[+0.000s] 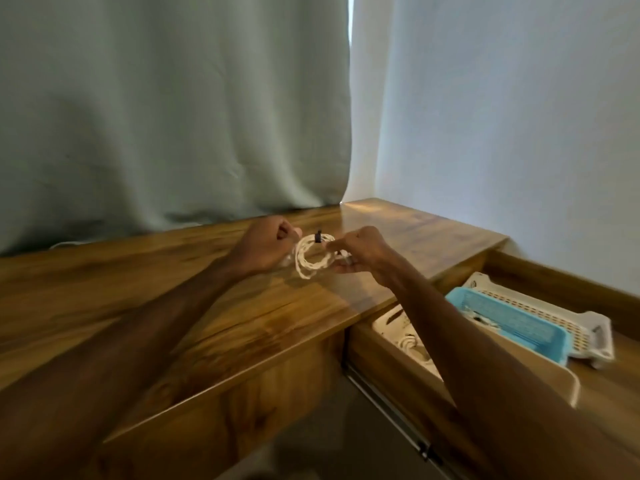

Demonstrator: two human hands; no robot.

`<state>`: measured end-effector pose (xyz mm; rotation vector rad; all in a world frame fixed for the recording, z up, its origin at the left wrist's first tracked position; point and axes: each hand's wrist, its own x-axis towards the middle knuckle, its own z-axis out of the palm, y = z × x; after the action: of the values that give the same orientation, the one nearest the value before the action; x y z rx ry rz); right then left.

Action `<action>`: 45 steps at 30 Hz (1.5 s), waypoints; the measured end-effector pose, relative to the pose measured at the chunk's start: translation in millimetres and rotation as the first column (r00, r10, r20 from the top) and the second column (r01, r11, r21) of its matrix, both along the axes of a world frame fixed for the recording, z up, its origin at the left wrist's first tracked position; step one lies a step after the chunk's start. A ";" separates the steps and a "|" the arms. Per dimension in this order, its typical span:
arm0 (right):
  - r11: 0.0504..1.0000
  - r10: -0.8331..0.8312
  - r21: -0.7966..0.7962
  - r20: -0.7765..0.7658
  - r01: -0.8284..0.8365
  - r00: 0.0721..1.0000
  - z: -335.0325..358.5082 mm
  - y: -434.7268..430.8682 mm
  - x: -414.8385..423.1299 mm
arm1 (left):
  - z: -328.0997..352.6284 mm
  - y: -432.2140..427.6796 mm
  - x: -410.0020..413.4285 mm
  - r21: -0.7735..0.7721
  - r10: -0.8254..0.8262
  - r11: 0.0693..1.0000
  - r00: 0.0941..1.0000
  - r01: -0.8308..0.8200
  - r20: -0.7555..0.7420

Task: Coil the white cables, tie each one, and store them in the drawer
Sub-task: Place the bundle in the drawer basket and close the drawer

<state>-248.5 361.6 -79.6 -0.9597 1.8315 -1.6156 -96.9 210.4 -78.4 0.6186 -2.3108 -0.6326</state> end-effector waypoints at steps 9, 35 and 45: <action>0.901 -0.432 0.023 0.153 0.434 0.889 -28.1 122.7 -136.4 | -38.8 91.2 -153.4 -0.096 -0.176 0.972 0.936 0.214 0.304; 0.589 -0.702 0.432 -0.147 0.683 0.697 -103.7 181.1 -302.9 | -72.3 134.5 -269.7 -0.452 -0.105 0.832 0.891 0.321 0.441; 0.581 -0.645 0.419 -0.285 0.698 0.709 -93.3 199.7 -293.5 | -72.4 137.8 -271.4 -0.405 -0.082 0.864 0.876 0.301 0.475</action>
<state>-542.0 561.3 -172.8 -0.0694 2.7235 -1.3127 -368.2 348.2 -150.9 0.3113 -2.8455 0.0165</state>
